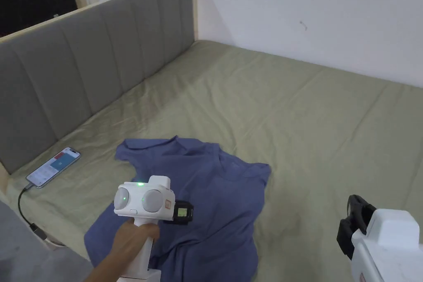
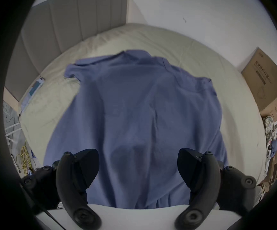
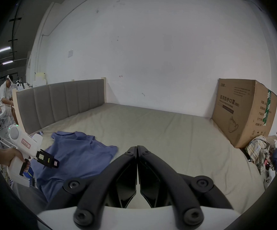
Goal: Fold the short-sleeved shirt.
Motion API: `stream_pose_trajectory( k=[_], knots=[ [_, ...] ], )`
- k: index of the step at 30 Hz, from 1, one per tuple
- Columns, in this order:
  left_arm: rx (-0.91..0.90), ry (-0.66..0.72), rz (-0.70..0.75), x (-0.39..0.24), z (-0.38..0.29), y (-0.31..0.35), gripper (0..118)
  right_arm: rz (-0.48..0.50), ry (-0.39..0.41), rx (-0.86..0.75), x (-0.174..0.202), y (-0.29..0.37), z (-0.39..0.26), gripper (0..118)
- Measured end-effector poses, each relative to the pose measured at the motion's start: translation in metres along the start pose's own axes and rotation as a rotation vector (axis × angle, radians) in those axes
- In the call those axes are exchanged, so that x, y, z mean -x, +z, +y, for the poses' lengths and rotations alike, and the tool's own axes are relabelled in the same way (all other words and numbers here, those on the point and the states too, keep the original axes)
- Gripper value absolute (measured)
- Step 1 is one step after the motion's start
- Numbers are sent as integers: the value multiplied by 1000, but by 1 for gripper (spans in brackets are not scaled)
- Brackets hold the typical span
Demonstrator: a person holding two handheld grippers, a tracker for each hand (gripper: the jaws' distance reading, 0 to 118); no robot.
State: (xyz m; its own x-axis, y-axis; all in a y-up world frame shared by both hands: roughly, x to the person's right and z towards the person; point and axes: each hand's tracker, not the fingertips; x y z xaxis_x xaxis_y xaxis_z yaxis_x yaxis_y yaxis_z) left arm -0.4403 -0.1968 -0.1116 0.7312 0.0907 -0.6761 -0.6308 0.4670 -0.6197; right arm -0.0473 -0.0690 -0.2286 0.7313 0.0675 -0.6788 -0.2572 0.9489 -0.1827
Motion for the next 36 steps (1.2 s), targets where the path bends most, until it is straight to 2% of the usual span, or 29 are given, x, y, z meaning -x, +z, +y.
stream_pose_trajectory(
  k=[4,5,7,8,10,11,12,17,20,27,36],
  knots=[
    [94,-27,100,-8,-4,-35,95,-23,-2,38,-14,-6,-8,0],
    [83,-28,89,-10,-8,-38,87,-28,-2,45,-16,-7,-10,0],
    [32,-57,105,-14,-8,-28,83,-35,-5,55,-20,-7,-13,0],
    [34,-71,54,-18,-10,-21,74,-36,-10,59,-22,-8,-14,0],
    [-10,-109,82,-25,-12,-14,25,-35,-17,65,-24,-8,-16,0],
    [-10,-143,107,-26,-13,-14,10,-36,-18,68,-25,-8,-16,0],
    [-4,-144,96,-25,-14,-14,3,-36,-20,69,-25,-7,-15,0],
    [-145,56,-48,-5,-8,30,0,-36,-39,40,-33,7,-8,0],
    [-220,73,-136,-4,8,71,0,-43,-51,22,-41,16,-4,0],
    [-381,-116,-257,-67,44,156,0,-88,-85,-26,-64,46,1,0],
    [-514,-395,-501,-211,68,243,0,-200,-114,-72,-110,91,-1,0]
  ],
)
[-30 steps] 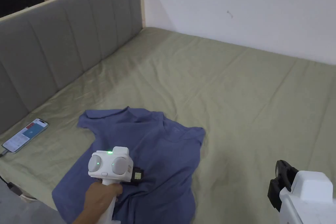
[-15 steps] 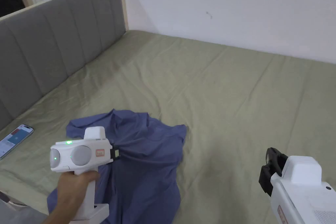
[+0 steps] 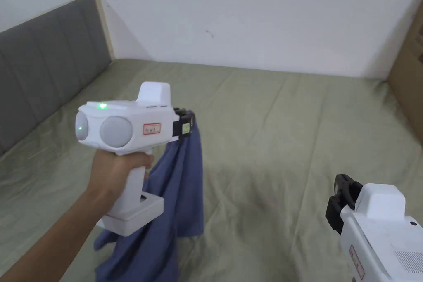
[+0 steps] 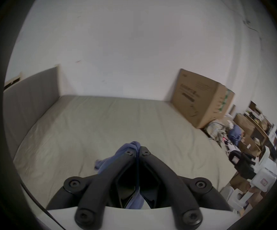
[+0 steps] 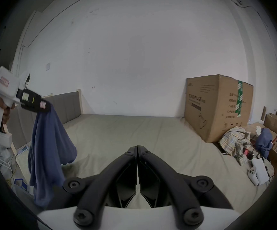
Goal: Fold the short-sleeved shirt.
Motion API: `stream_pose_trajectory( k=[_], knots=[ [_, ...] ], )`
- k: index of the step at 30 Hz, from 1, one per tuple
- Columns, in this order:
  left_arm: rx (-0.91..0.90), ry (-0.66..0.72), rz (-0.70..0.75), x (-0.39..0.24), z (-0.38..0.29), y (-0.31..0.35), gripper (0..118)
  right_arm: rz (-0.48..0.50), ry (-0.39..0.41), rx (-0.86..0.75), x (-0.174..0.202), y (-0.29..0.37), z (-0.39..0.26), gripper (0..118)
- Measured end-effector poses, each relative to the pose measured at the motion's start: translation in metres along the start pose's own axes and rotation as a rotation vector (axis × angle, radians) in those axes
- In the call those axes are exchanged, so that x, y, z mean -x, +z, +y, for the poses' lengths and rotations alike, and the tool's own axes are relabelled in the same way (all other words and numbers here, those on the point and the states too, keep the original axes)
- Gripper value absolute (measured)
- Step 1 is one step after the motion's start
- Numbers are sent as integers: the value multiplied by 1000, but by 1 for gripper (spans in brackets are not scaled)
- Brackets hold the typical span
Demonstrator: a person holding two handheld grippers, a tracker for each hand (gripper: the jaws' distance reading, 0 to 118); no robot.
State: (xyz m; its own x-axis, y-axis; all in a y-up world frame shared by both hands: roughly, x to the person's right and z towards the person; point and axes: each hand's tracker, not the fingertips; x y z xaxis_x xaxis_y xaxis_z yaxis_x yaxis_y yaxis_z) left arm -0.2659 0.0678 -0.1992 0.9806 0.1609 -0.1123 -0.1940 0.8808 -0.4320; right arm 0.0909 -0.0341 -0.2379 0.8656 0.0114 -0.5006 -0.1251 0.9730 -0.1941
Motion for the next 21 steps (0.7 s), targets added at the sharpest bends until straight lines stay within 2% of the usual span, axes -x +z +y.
stream_pose_trajectory(
  k=[7,14,19,21],
  knots=[
    [29,-103,-164,-87,10,-38,0,-114,-17,-24,-47,28,1,0],
    [162,-155,-345,-138,-34,-81,0,-199,-20,-13,-82,48,-5,0],
    [275,-168,-373,-152,-83,-102,0,-225,-36,16,-94,47,-16,0],
    [350,-150,-342,-148,-104,-117,0,-224,-43,27,-96,44,-20,0]
  ],
)
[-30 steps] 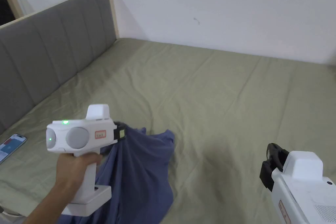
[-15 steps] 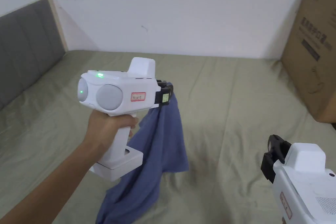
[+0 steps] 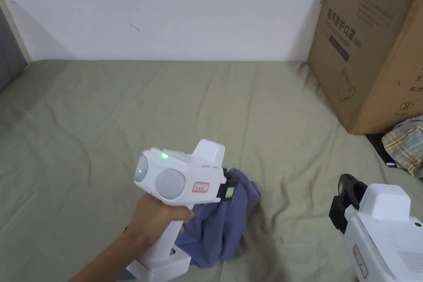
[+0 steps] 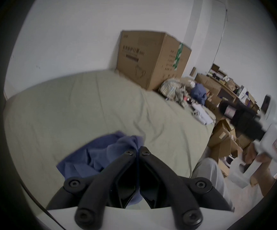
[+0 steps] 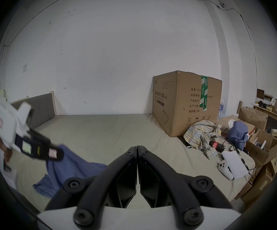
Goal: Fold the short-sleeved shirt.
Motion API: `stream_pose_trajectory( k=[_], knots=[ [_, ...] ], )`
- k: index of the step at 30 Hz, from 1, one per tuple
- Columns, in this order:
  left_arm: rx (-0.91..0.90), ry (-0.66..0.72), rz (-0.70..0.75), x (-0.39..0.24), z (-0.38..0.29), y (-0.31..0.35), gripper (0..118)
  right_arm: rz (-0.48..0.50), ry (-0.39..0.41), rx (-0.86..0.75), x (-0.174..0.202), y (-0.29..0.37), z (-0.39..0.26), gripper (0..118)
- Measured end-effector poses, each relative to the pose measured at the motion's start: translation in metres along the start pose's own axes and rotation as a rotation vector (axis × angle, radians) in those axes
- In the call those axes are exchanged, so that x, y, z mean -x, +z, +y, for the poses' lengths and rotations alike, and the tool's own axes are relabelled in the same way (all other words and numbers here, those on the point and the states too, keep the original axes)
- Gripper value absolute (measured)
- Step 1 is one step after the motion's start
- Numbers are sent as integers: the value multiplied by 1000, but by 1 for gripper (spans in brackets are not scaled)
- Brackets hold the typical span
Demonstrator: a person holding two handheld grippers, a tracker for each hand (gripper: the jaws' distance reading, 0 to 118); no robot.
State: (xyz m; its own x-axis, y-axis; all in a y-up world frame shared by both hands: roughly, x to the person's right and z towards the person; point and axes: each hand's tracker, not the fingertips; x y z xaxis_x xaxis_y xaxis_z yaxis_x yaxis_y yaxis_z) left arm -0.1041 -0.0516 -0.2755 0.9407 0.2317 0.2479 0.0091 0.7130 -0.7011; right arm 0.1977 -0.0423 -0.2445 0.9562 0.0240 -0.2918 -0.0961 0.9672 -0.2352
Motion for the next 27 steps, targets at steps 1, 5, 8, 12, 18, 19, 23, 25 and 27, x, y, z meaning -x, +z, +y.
stream_pose_trajectory(
  k=[1,5,8,12,18,19,23,25,27],
  knots=[
    [46,4,23,6,-9,-14,0,0,-3,5,1,-2,-3,0],
    [224,-33,142,23,-48,-68,0,15,-7,25,6,-7,-9,0],
    [364,-22,223,36,-84,-103,0,27,-9,38,9,-10,-13,0],
    [369,49,242,46,-111,-117,0,38,1,54,13,-11,-16,0],
    [256,96,244,42,-88,-86,42,47,13,51,19,-7,-11,0],
    [215,117,251,39,-82,-74,70,48,14,42,20,-6,-9,0],
    [-52,146,280,31,-58,-13,110,54,15,17,25,-2,1,0],
    [-169,131,303,28,-45,20,110,58,15,3,27,-1,6,0],
    [-281,131,329,25,-35,51,110,60,15,-14,30,0,11,0]
  ],
)
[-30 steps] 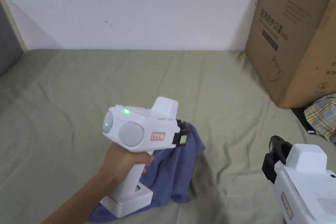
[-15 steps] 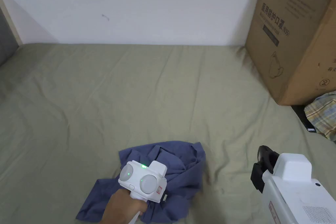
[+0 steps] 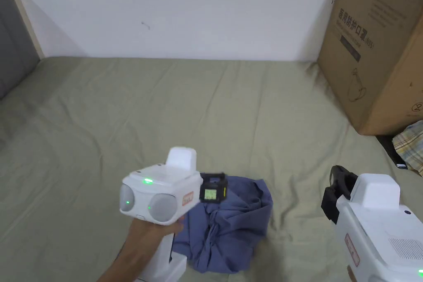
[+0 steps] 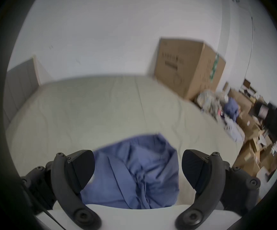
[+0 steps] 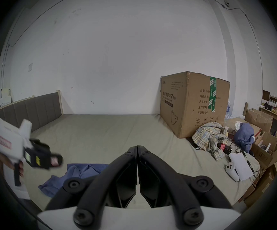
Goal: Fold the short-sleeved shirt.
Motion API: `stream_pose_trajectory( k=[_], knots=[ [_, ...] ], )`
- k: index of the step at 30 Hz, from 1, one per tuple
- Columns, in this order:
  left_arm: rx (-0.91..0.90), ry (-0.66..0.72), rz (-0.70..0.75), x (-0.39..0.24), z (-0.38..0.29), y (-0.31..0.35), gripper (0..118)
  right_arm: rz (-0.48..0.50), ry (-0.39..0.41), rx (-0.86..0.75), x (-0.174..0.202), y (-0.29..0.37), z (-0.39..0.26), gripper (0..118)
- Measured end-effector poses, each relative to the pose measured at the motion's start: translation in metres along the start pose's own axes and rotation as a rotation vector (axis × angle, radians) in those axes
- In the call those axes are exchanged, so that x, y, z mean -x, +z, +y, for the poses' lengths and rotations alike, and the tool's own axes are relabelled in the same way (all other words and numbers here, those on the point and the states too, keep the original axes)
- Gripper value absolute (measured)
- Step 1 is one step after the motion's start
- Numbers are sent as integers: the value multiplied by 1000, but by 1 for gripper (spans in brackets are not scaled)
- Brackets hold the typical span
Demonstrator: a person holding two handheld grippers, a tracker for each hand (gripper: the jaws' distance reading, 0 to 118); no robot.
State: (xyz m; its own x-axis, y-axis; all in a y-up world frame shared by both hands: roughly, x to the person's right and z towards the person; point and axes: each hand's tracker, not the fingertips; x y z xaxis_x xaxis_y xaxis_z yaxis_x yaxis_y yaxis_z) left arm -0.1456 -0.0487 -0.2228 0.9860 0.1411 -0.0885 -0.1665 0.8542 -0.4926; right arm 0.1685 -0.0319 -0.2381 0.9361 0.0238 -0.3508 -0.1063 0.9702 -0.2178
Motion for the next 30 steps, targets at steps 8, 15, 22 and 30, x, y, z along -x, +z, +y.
stream_pose_trajectory(
  k=[8,15,22,30],
  knots=[
    [-328,2,172,34,26,74,104,8,-3,-60,9,6,20,0],
    [-416,-25,278,60,4,94,73,10,0,-92,15,8,29,0],
    [-370,12,318,82,-10,88,0,16,5,-103,19,8,31,0],
    [-50,55,287,100,-29,53,0,23,3,-80,21,2,24,0]
  ],
)
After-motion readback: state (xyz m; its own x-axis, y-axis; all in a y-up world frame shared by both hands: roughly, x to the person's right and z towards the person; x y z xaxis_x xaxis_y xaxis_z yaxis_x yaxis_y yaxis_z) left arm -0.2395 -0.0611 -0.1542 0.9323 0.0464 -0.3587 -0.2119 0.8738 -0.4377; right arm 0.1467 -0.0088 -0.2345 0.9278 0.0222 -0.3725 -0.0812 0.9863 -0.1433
